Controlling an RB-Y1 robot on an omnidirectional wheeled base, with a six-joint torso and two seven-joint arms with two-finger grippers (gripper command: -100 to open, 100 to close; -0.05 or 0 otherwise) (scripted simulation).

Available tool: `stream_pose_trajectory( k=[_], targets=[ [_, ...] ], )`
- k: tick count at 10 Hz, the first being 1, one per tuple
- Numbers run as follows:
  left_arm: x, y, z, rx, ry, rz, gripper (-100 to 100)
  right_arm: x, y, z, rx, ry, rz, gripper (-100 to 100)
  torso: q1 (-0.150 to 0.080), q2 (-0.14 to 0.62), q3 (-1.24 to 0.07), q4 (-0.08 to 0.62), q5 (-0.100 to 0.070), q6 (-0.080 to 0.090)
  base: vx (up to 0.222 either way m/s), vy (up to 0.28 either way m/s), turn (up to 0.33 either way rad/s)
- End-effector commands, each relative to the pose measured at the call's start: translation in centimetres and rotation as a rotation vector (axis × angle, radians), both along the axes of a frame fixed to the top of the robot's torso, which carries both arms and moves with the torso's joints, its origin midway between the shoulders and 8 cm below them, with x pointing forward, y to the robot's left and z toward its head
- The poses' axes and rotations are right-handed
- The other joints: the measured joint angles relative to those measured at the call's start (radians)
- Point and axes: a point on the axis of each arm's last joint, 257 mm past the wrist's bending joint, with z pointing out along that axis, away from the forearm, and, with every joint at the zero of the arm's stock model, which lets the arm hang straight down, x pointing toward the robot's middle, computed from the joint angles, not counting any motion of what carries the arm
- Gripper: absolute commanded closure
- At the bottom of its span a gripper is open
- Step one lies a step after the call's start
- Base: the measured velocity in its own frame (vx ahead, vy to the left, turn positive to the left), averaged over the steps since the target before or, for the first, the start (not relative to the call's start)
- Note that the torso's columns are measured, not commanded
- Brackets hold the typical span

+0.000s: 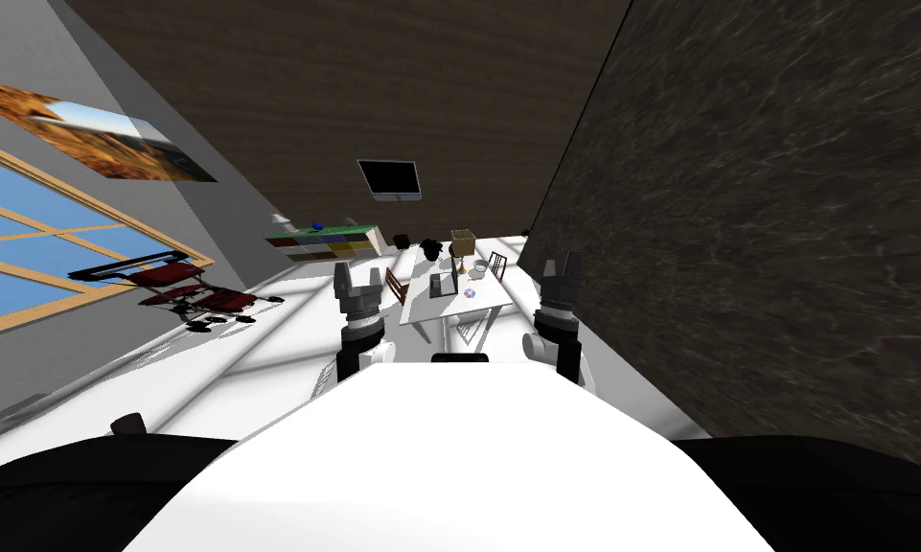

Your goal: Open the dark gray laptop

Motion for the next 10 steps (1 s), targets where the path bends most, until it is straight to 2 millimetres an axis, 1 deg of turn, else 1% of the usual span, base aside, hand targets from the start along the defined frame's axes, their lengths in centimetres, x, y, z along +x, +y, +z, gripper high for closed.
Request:
stream_pose_trajectory(
  k=[1,3,9,10],
  targets=[
    [0.00,0.00,0.00,0.000,0.000,0.000,0,0.00,0.00,0.00,0.000,0.000,0.000,0,0.000,0.040,-0.082,0.041,0.000,0.000,0.000,0.000,0.000],
    [0.00,0.00,0.01,0.000,0.000,0.000,0,0.00,0.00,0.01,0.000,0.000,0.000,0,0.000,0.175,-0.351,0.176,0.000,0.000,0.000,0.000,0.000],
    [-0.01,0.00,0.01,0.000,0.000,0.000,0,-0.01,0.00,0.02,0.000,0.000,0.000,0,0.000,0.618,-1.234,0.617,0.000,0.000,0.000,0.000,0.000],
    [0.78,0.36,-0.95,0.008,0.022,-0.019,-100,-0.01,0.00,0.02,0.000,0.000,0.000,0,0.000,0.691,-1.382,0.691,0.000,0.000,0.035,-0.052,-0.030]
  ],
)
